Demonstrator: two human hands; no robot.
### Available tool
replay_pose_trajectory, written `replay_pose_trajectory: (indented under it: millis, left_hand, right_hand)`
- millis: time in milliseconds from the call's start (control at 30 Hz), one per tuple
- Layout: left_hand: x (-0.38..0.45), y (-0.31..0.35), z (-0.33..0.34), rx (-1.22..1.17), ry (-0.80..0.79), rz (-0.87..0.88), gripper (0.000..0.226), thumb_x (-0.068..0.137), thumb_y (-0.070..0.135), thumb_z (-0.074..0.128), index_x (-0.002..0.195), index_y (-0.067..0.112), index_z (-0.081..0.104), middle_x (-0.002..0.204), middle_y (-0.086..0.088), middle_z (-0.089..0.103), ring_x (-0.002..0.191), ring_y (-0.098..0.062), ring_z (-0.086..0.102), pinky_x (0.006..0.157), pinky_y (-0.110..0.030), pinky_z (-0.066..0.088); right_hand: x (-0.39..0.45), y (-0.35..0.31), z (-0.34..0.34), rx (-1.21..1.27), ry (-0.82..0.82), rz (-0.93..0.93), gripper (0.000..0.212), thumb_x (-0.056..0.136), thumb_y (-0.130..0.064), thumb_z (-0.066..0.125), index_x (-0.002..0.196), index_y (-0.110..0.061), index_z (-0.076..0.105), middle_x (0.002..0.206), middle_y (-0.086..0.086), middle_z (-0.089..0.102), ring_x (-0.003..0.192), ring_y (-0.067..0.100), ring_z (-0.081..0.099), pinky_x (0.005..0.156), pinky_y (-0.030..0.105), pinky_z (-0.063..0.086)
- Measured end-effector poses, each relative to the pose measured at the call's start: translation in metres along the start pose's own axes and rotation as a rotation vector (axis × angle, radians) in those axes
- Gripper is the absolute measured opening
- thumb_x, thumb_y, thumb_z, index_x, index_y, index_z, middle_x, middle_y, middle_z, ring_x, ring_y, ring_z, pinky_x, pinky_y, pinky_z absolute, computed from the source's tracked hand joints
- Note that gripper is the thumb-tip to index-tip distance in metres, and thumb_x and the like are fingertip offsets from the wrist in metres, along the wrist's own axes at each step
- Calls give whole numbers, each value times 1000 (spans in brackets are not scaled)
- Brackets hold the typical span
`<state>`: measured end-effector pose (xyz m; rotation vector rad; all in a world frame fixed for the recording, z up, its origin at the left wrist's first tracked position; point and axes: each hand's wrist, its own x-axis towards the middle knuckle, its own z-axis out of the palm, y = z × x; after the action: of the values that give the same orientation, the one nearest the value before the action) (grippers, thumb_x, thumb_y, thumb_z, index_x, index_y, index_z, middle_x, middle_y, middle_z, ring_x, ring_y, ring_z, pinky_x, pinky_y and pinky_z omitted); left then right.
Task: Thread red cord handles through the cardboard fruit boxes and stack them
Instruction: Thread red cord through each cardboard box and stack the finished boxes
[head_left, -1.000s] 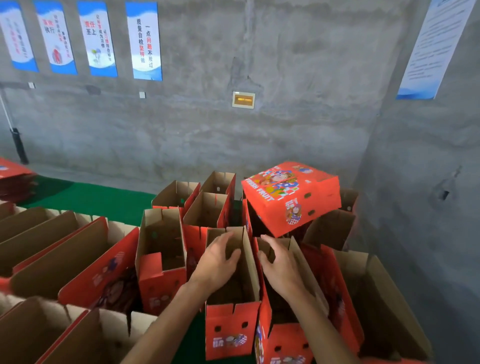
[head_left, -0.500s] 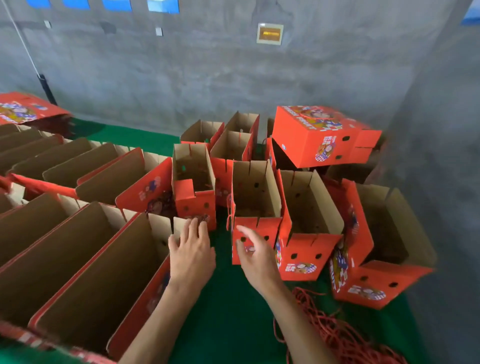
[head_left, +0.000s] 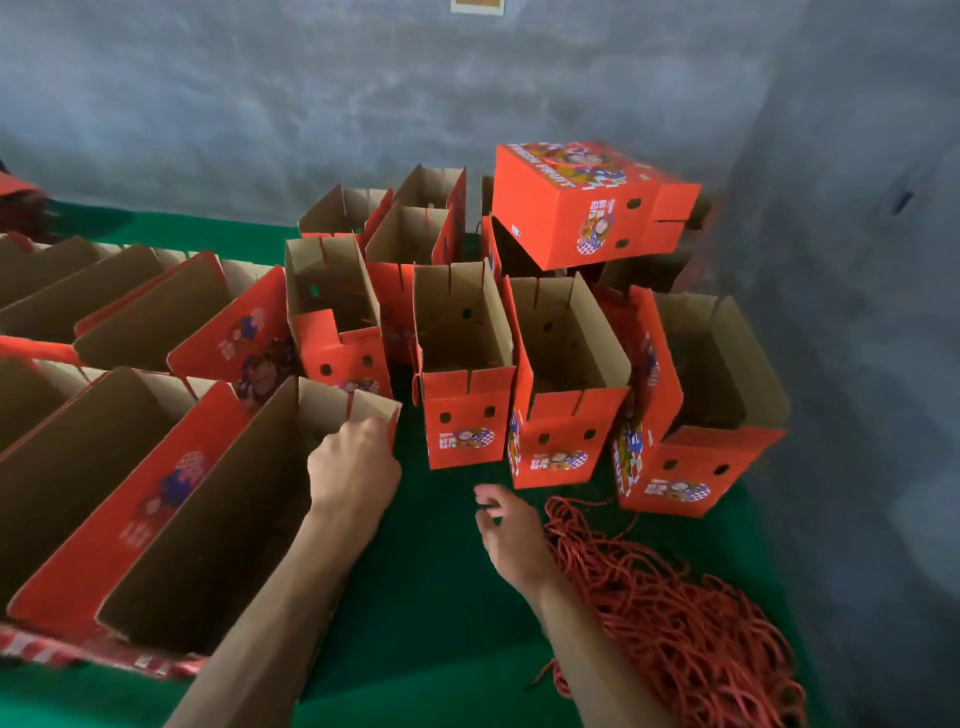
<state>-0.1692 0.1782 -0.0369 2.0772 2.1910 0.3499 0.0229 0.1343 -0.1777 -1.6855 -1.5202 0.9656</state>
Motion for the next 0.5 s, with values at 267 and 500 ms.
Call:
replay_pose_trajectory:
  millis: [267,500]
  left_hand:
    - [-22,34,17,-30,-84,145,14,90,17,58,103,13,61,98,-9,66,92,-35,67,62,-33,41]
    - [-33,47,15,-80,-170,202,24,87,23,59,109,16,65,100,-10,66,94,-36,65,67,-33,45]
  right_hand:
    - [-43,72,-3,-528,-224,250,40,98,-7,55,136,-15,66,137,7,65,123,20,63,103,27,49]
    - [-94,76,-17,-710,-536,253,45,89,-14,76,131,-8,63,136,11,56,123,28,59,97,34,50]
